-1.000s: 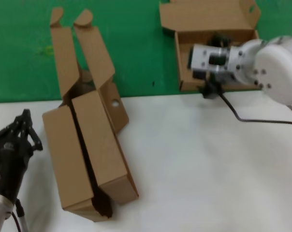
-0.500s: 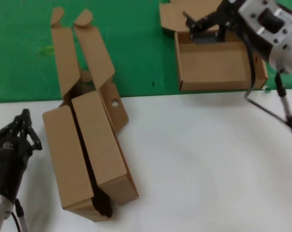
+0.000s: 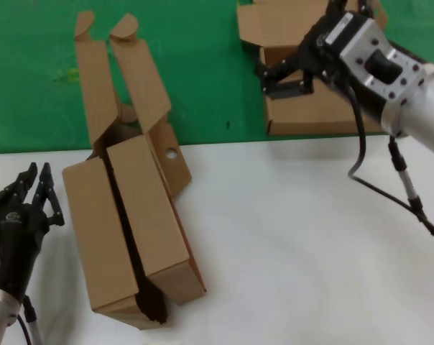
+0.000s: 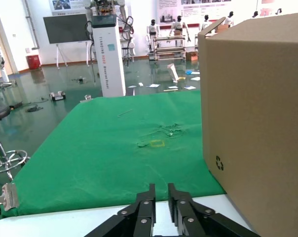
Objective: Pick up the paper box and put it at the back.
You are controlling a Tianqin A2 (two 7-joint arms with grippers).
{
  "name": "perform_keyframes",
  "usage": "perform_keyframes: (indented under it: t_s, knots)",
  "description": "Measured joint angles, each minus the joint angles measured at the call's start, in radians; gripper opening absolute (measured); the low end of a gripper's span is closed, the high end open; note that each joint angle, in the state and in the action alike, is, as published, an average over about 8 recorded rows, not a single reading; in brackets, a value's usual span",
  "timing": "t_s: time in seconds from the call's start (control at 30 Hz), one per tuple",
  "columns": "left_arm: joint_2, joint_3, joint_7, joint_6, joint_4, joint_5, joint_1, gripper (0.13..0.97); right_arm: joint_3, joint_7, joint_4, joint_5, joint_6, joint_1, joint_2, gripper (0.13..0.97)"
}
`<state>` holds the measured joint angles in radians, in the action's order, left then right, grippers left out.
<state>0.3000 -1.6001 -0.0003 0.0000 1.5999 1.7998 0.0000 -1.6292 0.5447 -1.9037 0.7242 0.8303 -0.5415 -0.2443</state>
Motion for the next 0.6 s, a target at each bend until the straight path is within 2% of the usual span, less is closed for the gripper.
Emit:
perform_keyframes:
  t_s: [0.17, 0.47, 0.6]
  knots:
    - [0.000, 0.000, 0.000, 0.000, 0.000, 0.000, 0.000, 0.188, 0.002, -0.043, 0.024, 0.086, -0.066, 0.043, -0.004, 0.964]
    - [0.000, 0.000, 0.000, 0.000, 0.000, 0.000, 0.000, 0.306, 0.006, -0.120, 0.067, 0.238, -0.184, 0.120, -0.012, 0.966]
    - [0.000, 0.000, 0.000, 0.000, 0.000, 0.000, 0.000, 0.400, 0.008, -0.156, 0.087, 0.308, -0.238, 0.155, -0.016, 0.966]
